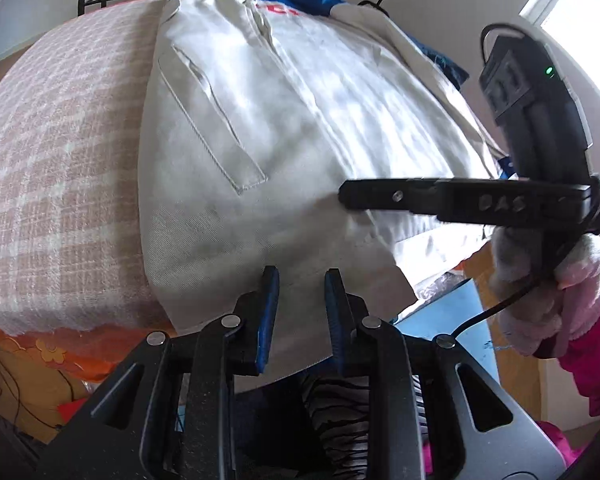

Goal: Fold large clothes
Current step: 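Move the right tool to the other sleeve's blue cuff and grasp it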

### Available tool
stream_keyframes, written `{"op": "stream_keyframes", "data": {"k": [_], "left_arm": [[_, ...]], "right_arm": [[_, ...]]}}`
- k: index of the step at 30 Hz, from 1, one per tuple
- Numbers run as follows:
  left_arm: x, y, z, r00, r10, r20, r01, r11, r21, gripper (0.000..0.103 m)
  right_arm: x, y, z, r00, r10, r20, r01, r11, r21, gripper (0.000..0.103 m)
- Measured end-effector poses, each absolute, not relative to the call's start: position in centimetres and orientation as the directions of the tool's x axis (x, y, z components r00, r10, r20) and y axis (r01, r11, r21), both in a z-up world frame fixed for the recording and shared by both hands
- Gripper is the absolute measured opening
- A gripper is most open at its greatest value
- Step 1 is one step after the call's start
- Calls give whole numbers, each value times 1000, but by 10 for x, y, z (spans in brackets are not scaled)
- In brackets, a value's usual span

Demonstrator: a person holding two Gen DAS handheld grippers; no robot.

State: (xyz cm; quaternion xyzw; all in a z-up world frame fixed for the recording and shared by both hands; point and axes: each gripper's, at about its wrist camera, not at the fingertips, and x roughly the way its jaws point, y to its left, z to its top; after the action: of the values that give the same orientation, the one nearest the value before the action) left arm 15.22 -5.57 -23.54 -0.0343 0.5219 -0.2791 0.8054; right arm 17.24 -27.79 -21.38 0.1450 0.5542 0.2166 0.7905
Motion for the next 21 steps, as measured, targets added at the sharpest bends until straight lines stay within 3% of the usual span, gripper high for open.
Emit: {"op": "stream_keyframes", "data": {"k": [4,8,15,16,18,21], "left_arm": [[150,-54,-224,304,-496,-813,409,839,-359,21],[144,-46,-191,354,-515,-780,415,835,-363,22],[141,-50,-135,419,-567,-710,437,811,-389,22],[141,-52,-128,425,-577,-697,441,805,-397,23],[143,-55,-114,441,-592,-675,448,796,-406,37],[148,-60,-98,456,-609,-649,464,785,-410,37]], "right_arm": [[165,-291,-192,336,502,-797,-190,865,464,31],[140,-328,-153,499,434,-750,-174,898,404,44],[92,-411,-113,691,190,-698,20,959,281,54],[86,-425,-109,708,155,-689,57,960,275,58],[72,-454,-106,726,105,-679,126,951,282,59],[60,-502,-107,732,19,-682,240,929,283,59]]}}
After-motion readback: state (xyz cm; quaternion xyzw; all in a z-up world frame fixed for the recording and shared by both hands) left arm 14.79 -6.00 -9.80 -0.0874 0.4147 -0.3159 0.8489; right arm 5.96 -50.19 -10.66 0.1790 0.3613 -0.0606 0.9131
